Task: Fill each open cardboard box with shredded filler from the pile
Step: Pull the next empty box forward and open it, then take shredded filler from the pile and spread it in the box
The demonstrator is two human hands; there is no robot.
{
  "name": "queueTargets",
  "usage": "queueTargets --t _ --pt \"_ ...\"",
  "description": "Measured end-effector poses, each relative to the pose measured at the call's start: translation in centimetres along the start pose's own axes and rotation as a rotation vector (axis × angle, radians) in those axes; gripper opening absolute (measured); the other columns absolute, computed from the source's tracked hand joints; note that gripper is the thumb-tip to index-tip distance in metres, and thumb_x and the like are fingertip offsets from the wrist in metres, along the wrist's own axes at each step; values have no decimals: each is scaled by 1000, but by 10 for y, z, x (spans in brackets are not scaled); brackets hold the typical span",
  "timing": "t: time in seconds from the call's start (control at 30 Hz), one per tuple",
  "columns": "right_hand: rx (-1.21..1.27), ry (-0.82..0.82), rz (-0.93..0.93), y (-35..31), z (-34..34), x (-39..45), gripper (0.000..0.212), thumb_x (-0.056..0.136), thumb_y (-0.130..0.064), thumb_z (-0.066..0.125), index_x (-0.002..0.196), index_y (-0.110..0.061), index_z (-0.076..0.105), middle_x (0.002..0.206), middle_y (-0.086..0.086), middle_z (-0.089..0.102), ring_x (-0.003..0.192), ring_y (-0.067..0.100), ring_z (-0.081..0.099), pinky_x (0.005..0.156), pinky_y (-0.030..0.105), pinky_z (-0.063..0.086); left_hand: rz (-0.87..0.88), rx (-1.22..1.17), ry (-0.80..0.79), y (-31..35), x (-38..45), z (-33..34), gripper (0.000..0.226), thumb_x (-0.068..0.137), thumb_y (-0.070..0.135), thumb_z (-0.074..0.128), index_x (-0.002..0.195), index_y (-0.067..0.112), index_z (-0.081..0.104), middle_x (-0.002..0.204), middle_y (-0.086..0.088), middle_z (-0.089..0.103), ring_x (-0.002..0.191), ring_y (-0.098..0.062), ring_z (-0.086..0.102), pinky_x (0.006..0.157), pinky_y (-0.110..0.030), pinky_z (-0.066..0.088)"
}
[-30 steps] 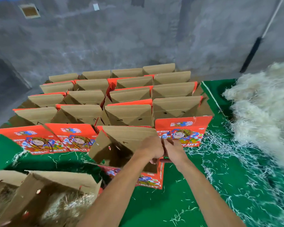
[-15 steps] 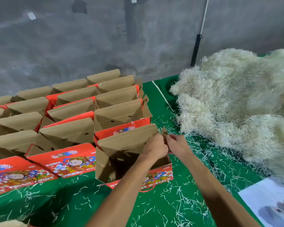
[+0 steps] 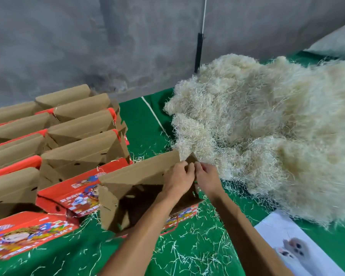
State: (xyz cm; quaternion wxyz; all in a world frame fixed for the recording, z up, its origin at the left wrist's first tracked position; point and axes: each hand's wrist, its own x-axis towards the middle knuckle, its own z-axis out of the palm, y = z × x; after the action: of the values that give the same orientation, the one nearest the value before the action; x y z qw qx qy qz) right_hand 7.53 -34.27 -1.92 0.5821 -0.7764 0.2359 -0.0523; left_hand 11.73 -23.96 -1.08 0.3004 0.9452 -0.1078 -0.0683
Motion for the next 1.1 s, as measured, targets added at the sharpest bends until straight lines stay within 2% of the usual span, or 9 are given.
queueTargets --t 0.1,0.2,0.33,0.43,0.53,0.8,0.87,0.97,1.1 --pt "118 -63 9 18 -17 14 33 102 -21 48 81 -6 68 70 13 69 60 14 55 58 32 44 76 45 106 17 8 27 36 97 50 33 89 22 55 89 -1 67 83 -24 63 72 -38 52" --pt "208 -168 108 34 -33 31 33 100 -18 47 79 -17 71 59 -5 66 53 9 57 51 25 45 233 141 162 37 22 50 24 102 40 35 93 23 50 94 1 61 88 -17 59 69 -30 48" --pt "300 -141 207 52 -60 59 32 100 -10 48 74 -6 66 58 10 61 57 21 55 46 28 47 420 401 112 58 52 73 27 102 33 37 110 18 58 107 2 62 102 -15 54 94 -35 46" --pt "304 -94 170 62 -84 87 23 100 -6 47 93 6 66 85 29 69 74 30 67 67 50 62 454 416 6 79 79 93 27 103 32 33 108 20 57 107 4 61 102 -15 54 95 -37 43" --pt "253 -97 134 71 -105 117 23 102 -12 48 110 0 67 103 21 71 92 29 72 80 49 61 295 246 -84 93 113 117 19 102 33 41 112 22 51 108 4 58 95 -13 55 88 -37 50" --pt "-107 -128 6 70 -82 232 49 99 -32 60 140 -6 51 140 8 57 118 19 60 100 34 51 -157 236 -143 63 231 137 81 93 46 57 154 19 12 160 -12 18 141 -37 31 108 -54 39" --pt "-145 -137 38 70 -59 263 53 101 -36 56 142 -5 46 142 12 55 120 24 60 93 25 51 -363 165 -160 47 254 136 94 90 59 55 156 21 0 164 -11 -3 148 -42 9 113 -57 25" --pt "-182 -103 81 79 -32 288 51 104 -33 48 144 -2 42 134 17 59 98 17 67 55 4 46 -644 -14 -277 21 280 140 99 87 66 53 157 21 0 164 -14 1 147 -43 12 117 -54 21" --pt "-211 -111 51 101 -7 298 28 103 -19 51 119 2 55 119 15 64 73 6 60 57 8 46 -796 -318 -503 10 297 145 87 87 76 38 154 22 25 158 -16 26 141 -39 34 113 -56 32"
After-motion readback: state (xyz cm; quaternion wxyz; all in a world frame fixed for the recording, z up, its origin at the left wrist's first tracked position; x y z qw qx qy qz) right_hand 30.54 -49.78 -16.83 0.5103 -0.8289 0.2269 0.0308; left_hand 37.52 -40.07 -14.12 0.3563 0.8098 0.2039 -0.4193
